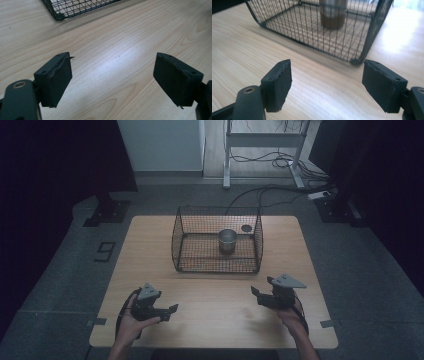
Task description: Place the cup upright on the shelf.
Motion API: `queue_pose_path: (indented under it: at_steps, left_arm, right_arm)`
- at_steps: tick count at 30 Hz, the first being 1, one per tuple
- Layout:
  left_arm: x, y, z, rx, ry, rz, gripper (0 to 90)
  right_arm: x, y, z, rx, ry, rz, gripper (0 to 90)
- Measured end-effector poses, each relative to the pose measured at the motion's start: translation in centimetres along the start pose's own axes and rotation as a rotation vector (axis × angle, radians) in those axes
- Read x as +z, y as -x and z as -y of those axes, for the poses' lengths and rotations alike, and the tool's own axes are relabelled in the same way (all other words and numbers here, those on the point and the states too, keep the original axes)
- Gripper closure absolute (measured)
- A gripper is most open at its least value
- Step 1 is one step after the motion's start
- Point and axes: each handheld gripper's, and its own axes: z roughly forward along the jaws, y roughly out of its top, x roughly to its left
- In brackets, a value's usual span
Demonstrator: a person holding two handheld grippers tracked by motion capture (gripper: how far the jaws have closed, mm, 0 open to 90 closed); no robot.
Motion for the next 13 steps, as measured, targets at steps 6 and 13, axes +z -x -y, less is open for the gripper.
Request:
queue_pose_path:
  at_steps: [6,13]
  left_arm:
    - [-0.29,-0.22,0.0,-0.008,0.009,-0.006,15.7]
    - [-0.37,-0.16,-0.02,-0.004,0.01,-0.005,15.7]
  right_arm:
    - [-0.19,0.11,0.08,0.009,0.006,0.002,23.6]
    - [-0.13,-0.08,0.22,-0.004,-0.004,0.002,22.2]
